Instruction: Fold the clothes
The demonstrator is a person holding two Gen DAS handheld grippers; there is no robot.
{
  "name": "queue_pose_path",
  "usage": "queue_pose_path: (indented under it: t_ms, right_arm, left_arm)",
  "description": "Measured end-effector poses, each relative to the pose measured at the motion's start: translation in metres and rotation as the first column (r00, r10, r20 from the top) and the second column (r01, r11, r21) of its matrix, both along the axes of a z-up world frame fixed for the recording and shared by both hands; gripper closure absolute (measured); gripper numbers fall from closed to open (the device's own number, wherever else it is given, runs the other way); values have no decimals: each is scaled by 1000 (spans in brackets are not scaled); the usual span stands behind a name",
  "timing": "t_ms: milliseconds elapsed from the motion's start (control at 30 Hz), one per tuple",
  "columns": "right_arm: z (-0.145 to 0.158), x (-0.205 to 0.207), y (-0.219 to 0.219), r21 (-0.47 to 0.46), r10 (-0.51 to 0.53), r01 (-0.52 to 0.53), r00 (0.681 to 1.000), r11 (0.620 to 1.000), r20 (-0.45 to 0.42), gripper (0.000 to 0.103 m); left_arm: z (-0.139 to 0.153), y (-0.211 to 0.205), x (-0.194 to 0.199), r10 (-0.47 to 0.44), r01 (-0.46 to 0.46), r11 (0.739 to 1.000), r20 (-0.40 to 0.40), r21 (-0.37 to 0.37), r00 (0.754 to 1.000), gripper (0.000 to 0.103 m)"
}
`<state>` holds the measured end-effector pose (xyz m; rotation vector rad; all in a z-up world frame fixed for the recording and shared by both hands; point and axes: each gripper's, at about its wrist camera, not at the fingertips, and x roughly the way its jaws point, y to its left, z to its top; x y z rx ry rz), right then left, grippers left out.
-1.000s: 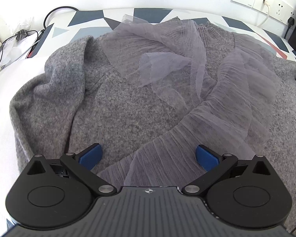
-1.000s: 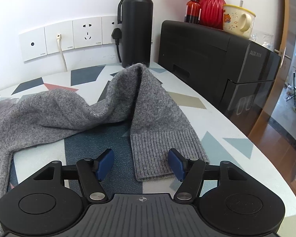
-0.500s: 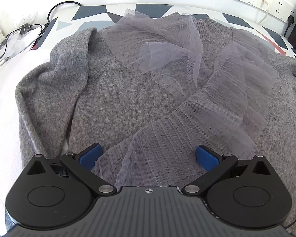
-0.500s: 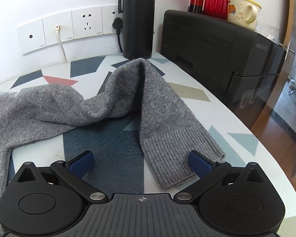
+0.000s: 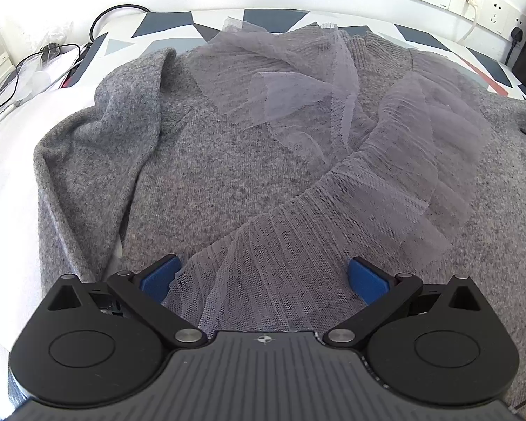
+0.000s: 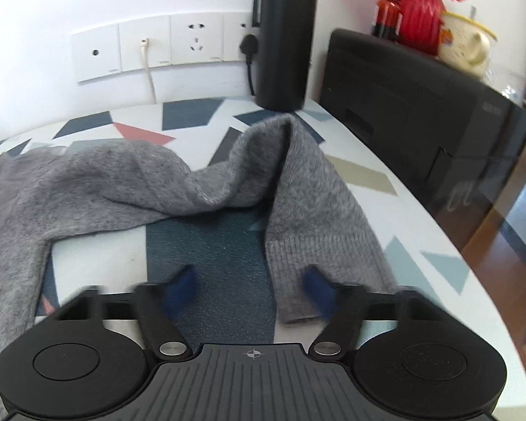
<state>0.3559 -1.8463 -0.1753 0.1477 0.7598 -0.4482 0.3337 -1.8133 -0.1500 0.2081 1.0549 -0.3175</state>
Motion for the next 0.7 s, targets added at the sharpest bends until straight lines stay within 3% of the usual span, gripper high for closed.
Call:
queue_pose_path:
  t_ms: [33, 67, 100, 267, 467, 700]
  right_arm:
    - [2, 0, -1, -4, -11, 11, 1000, 1000, -7, 76]
    - [4, -1, -4, 2, -21, 21, 1000, 1000, -11, 90]
    - [7, -3, -10, 42, -29, 29, 1000, 999, -6, 96]
    - [19, -26, -34, 249, -86, 72, 995, 966, 46, 98]
    - [39, -57, -23, 368, -116, 71, 988, 927, 103, 98]
    - [72, -53, 27, 450, -41, -26, 990, 893, 138, 98]
  left_arm:
    - [0, 0, 0, 1, -1, 1000, 2, -1, 1000, 0]
    - [0, 0, 0, 2, -2, 1000, 4, -1, 1000, 0]
    - [0, 0, 0, 0, 0, 1000, 4, -2, 1000, 0]
    - [0, 2, 2, -28, 28, 1000, -1, -5, 1000, 0]
    - [0, 7, 3, -103, 103, 995, 4, -15, 995, 0]
    - [0, 13, 6, -225, 225, 974, 4, -21, 974, 0]
